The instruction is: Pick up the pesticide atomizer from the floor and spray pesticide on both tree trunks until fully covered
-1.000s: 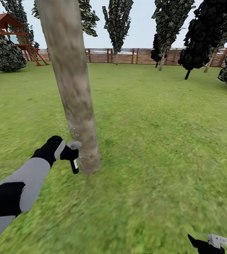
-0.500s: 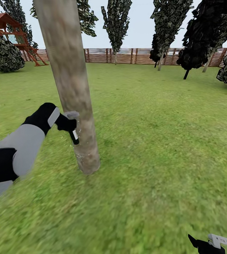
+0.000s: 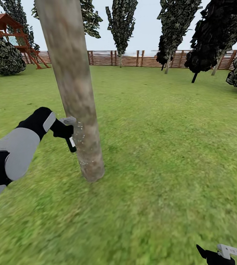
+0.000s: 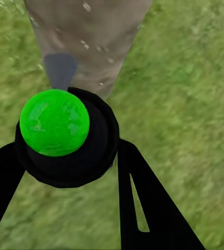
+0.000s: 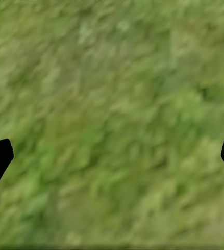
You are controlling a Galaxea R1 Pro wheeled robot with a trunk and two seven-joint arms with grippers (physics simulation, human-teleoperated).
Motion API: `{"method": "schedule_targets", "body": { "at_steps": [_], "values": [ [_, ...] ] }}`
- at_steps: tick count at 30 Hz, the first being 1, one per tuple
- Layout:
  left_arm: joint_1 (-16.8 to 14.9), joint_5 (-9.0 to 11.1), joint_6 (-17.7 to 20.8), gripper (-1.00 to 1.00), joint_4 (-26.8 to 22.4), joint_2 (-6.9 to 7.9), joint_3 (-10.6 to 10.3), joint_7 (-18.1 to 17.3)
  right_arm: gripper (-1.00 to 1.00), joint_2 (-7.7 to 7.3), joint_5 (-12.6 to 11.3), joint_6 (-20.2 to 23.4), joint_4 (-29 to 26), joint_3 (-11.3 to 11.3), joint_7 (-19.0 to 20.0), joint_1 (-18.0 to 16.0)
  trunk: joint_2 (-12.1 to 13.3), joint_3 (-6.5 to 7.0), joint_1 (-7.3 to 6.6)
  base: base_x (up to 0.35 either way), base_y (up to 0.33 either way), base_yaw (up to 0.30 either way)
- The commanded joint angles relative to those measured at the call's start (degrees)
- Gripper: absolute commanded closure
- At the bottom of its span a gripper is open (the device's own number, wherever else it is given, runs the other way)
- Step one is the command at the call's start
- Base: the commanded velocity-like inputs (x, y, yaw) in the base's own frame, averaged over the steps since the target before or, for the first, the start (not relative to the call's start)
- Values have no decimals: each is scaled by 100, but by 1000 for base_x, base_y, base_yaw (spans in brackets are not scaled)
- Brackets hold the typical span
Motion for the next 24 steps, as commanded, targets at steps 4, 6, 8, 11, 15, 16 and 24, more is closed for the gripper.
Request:
{"method": "schedule_targets", "body": {
  "at_steps": [4, 6, 8, 11, 15, 16, 24],
  "values": [
    [-81, -2, 5, 100, 0, 1, -27, 2, -100, 0, 0, 0, -1, 0, 0, 0, 0, 0, 0, 0, 0, 0],
    [-42, -11, -3, 100, 10, -1, -46, 2, -100, 0, 0, 0, -1, 0, 0, 0, 0, 0, 0, 0, 0, 0],
    [230, -24, -37, 100, 15, -6, -52, 2, -100, 0, 0, 0, -3, 0, 0, 0, 0, 0, 0, 0, 0, 0],
    [852, -30, -94, 100, -43, -19, -45, -3, -100, 0, 0, 0, 1, 0, 0, 0, 0, 0, 0, 0, 0, 0],
    [1478, -14, -245, 100, -63, -19, -43, -10, -100, 0, 0, 0, 2, 7, 0, 0, 0, 0, 0, 0, 0, 0],
    [1560, -12, -264, 100, -64, -19, -43, -10, -100, 0, 0, 0, 2, 8, 0, 0, 0, 0, 0, 0, 0, 0],
    [2024, -19, -820, 100, -64, -58, -12, 2, -100, 0, 0, 0, 2, 9, 0, 0, 0, 0, 0, 0, 0, 0]
  ]
}}
